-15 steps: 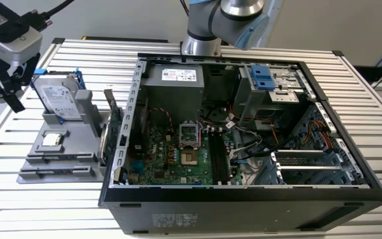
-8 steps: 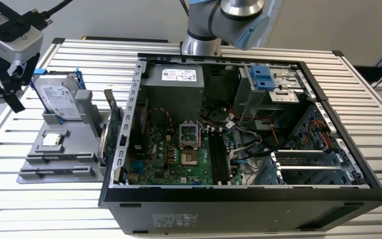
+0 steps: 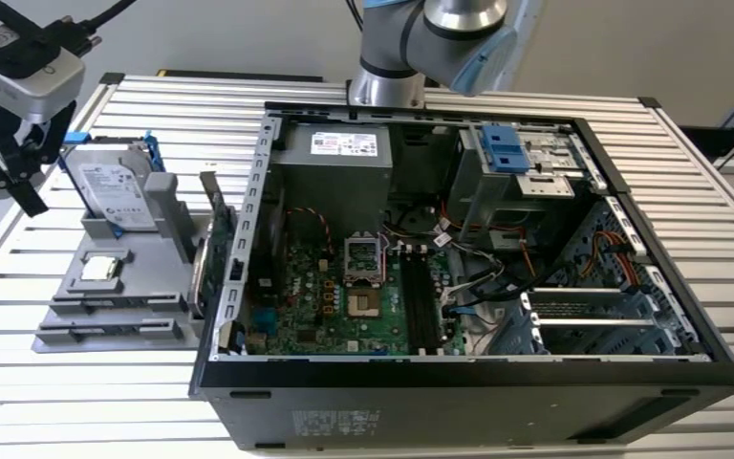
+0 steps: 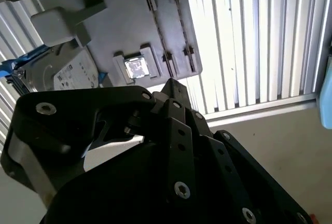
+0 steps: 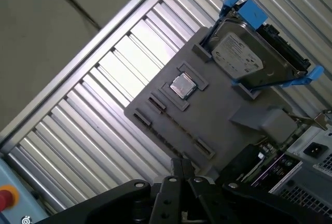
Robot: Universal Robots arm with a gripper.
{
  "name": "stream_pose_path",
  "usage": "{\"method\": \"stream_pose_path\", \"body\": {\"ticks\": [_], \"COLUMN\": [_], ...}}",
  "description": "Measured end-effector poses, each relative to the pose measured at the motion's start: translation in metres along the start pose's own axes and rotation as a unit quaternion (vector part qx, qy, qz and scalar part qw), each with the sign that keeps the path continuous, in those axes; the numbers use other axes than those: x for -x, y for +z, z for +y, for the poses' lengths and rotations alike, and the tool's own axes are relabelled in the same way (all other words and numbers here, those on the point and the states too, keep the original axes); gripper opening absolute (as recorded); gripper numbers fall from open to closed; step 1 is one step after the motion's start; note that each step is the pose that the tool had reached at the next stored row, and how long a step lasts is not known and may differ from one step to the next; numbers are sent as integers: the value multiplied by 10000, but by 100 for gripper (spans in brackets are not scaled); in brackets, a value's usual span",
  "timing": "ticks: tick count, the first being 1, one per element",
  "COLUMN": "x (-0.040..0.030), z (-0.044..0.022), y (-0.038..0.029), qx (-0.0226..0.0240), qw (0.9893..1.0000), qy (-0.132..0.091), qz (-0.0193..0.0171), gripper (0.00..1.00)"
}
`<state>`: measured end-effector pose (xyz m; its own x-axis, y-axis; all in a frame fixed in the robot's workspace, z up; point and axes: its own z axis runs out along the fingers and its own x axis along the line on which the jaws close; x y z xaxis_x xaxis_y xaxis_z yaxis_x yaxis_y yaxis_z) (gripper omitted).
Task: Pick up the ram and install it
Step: 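Pick up the ram and move it above insertion slot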
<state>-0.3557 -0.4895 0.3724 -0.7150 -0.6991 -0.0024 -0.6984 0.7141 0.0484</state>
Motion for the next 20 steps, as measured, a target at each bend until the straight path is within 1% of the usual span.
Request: {"method": "stream_pose_path", "body": {"ticks": [15,20], "x": [0,0], "z": [0,0], "y": [0,0], "qx": [1,1], "qw": [9997,9997], "qy": [-229,-241], "qz": [11,12], "gripper": [0,0]}}
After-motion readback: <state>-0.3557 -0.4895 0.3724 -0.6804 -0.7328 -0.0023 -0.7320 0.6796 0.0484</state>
